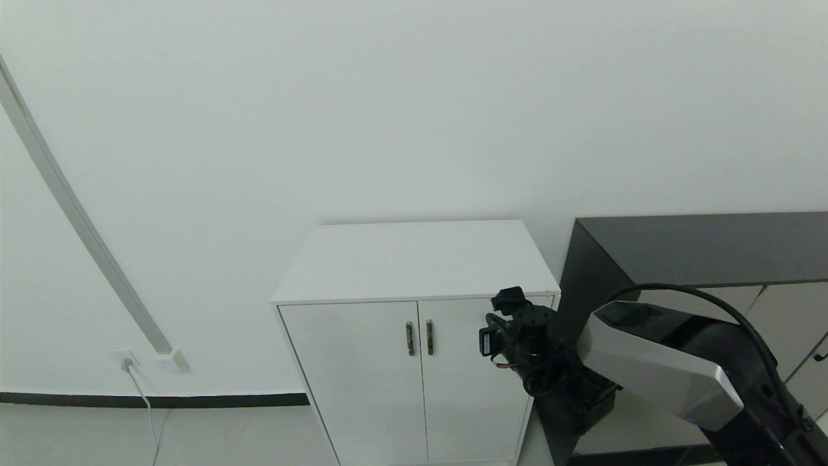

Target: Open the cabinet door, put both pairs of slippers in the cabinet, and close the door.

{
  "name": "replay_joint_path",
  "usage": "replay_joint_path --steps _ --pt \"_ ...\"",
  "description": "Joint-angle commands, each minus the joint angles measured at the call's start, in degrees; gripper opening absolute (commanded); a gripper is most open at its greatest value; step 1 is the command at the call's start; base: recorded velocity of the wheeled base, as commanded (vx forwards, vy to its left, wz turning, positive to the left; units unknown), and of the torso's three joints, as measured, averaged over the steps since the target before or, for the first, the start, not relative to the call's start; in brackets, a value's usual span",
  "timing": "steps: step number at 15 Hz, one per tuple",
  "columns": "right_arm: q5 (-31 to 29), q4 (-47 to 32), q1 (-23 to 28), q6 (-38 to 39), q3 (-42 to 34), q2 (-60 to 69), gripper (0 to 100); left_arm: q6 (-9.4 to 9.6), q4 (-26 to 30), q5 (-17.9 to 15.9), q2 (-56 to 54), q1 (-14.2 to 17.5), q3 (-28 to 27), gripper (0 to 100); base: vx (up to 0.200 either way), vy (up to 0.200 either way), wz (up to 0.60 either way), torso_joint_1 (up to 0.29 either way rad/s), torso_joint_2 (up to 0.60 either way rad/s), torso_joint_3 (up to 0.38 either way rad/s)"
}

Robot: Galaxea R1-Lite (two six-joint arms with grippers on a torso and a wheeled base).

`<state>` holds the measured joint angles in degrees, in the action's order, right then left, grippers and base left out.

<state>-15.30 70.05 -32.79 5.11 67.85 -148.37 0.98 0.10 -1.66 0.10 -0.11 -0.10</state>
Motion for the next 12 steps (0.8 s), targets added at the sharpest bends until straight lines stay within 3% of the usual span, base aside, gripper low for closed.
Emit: replay_joint_path --steps 1,9,12 --pt "0.0 1.1 0.0 0.0 -3.3 2.6 0 -0.01 0.0 0.0 0.0 0.0 0.0 0 0.000 0.000 0.00 0.000 0.00 0.000" --pt "-3.2 19.3 2.9 -0.4 -33.2 16.5 0 -0.01 0.0 0.0 0.0 0.0 0.0 0 0.000 0.000 0.00 0.000 0.00 0.000" --pt "-4.7 20.0 7.3 -0.4 -43.8 22.4 0 -0.01 0.0 0.0 0.0 0.0 0.0 0 0.000 0.000 0.00 0.000 0.00 0.000"
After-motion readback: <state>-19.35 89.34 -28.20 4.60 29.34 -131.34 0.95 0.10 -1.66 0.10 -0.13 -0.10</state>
